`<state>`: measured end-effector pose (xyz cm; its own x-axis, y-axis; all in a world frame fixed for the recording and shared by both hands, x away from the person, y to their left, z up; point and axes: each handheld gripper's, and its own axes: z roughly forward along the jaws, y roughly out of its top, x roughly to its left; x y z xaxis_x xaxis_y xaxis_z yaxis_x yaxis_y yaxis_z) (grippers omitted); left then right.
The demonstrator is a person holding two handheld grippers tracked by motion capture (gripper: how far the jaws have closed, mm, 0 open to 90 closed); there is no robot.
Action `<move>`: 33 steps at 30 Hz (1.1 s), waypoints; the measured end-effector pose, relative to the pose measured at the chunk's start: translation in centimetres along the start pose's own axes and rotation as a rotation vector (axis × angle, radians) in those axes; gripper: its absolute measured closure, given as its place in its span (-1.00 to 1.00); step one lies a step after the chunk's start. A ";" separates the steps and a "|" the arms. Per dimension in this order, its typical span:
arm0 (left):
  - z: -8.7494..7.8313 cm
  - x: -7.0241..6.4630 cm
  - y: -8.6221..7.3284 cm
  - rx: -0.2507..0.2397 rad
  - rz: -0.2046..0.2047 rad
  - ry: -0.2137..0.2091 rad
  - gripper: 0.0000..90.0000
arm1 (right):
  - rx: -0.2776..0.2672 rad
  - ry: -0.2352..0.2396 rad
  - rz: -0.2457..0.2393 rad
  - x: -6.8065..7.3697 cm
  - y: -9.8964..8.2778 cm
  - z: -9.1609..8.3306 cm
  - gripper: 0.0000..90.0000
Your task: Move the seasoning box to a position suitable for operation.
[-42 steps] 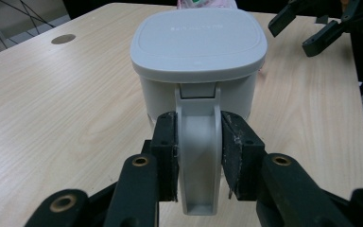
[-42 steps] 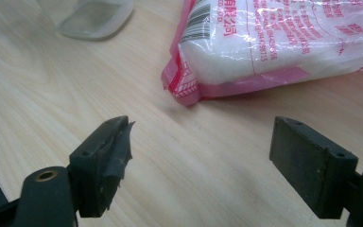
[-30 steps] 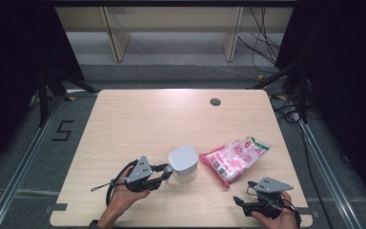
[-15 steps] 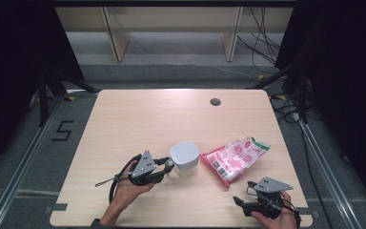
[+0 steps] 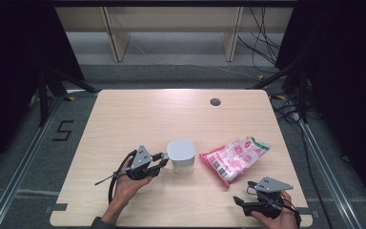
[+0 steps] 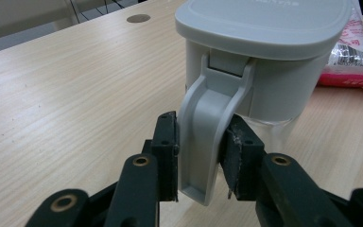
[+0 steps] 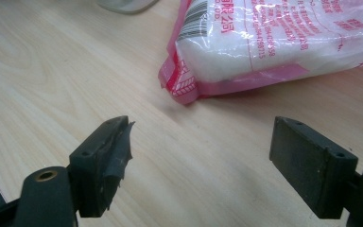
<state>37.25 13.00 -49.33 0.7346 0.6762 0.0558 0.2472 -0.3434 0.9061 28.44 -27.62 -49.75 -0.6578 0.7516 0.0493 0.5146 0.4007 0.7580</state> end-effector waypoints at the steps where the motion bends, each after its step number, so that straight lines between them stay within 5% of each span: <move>1: 0.1 0.0 0.0 0.000 -0.007 -0.002 0.53 | 0.002 -0.001 0.014 0.0 0.0 -0.1 -0.51; 13: 1.2 0.4 0.3 -0.014 -0.021 -0.023 0.52 | 0.001 -0.002 0.029 -0.1 -0.2 -0.1 -0.51; 17: 1.9 0.6 0.6 -0.017 -0.026 -0.035 0.52 | 0.010 0.032 0.008 -0.3 -0.1 -0.1 -0.51; 22: 1.8 0.7 0.5 -0.022 -0.051 -0.042 0.50 | -0.004 0.007 0.022 -0.3 -0.2 -0.2 -0.51; 25: 1.3 0.8 0.5 -0.011 -0.047 -0.059 0.40 | -0.009 0.018 0.054 -0.1 -0.3 -0.2 -0.51; 26: 1.2 0.8 0.5 -0.001 -0.053 -0.085 0.34 | -0.014 0.023 0.017 -0.4 -0.2 -0.2 -0.51; 30: 0.2 0.7 0.5 0.042 -0.028 -0.077 0.07 | -0.006 0.015 -0.005 -0.4 -0.2 -0.2 -0.51; 32: -0.4 0.8 0.7 0.042 -0.023 -0.085 -0.03 | 0.008 0.013 0.042 0.0 -0.2 -0.3 -0.51; 33: -0.6 0.7 0.8 0.041 -0.043 -0.095 -0.08 | 0.004 0.012 0.027 0.0 -0.2 -0.2 -0.51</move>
<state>37.60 13.63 -48.29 0.7791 0.6264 -0.0251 0.3044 -0.3430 0.8886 28.25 -27.85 -49.74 -0.6500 0.7560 0.0777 0.5346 0.3821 0.7538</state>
